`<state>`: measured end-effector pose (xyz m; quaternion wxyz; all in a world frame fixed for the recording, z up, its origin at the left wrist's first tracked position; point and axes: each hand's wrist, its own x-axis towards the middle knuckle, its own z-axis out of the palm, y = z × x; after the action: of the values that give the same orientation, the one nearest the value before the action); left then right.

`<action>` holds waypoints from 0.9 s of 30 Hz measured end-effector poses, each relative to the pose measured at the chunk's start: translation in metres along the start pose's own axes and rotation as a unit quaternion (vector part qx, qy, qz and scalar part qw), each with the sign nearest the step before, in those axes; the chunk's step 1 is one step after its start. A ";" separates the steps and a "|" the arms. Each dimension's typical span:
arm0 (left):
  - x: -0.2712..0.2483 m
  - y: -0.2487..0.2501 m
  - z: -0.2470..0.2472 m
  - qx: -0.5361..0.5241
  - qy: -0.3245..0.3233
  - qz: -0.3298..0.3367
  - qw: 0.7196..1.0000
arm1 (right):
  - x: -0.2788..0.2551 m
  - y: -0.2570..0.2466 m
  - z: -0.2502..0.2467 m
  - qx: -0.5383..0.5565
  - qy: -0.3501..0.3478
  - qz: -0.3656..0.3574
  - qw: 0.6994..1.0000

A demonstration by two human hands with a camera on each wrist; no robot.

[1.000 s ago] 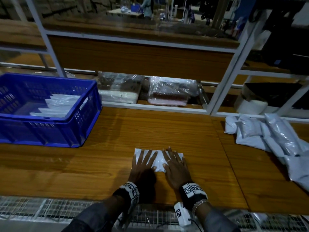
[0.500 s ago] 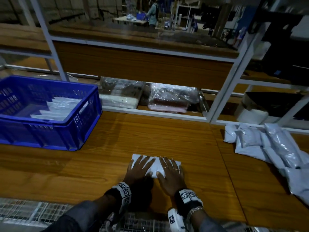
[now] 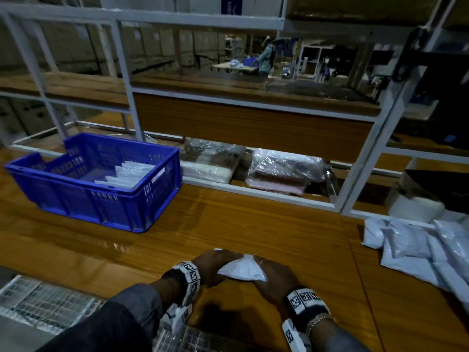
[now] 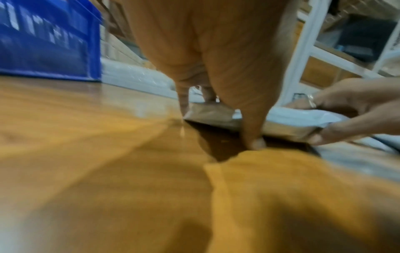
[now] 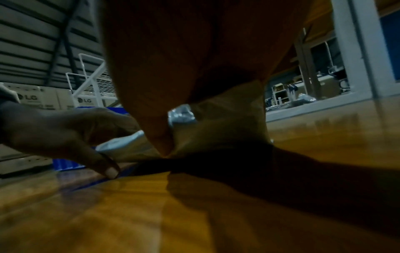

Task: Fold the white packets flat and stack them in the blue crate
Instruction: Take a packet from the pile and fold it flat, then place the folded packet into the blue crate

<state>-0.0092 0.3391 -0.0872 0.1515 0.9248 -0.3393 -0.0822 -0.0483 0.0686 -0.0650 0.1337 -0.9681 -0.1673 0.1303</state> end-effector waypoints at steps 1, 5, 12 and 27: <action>0.002 0.002 -0.006 -0.001 0.001 -0.009 1.000 | 0.001 0.000 -0.005 0.007 0.001 0.001 1.000; -0.003 0.011 -0.035 -0.048 0.018 -0.021 0.998 | 0.011 0.000 -0.021 0.020 -0.014 -0.025 0.999; -0.039 0.007 -0.079 -0.058 -0.073 -0.082 0.992 | 0.027 -0.031 -0.046 0.015 -0.090 -0.093 0.991; -0.197 -0.105 -0.290 -0.116 0.026 -0.229 0.966 | 0.099 -0.255 -0.137 0.140 -0.012 -0.264 0.954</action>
<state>-0.0214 0.6089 0.1598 0.2439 0.9557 -0.1022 -0.1291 0.0084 0.3060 0.1190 0.2957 -0.8591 -0.3989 0.1237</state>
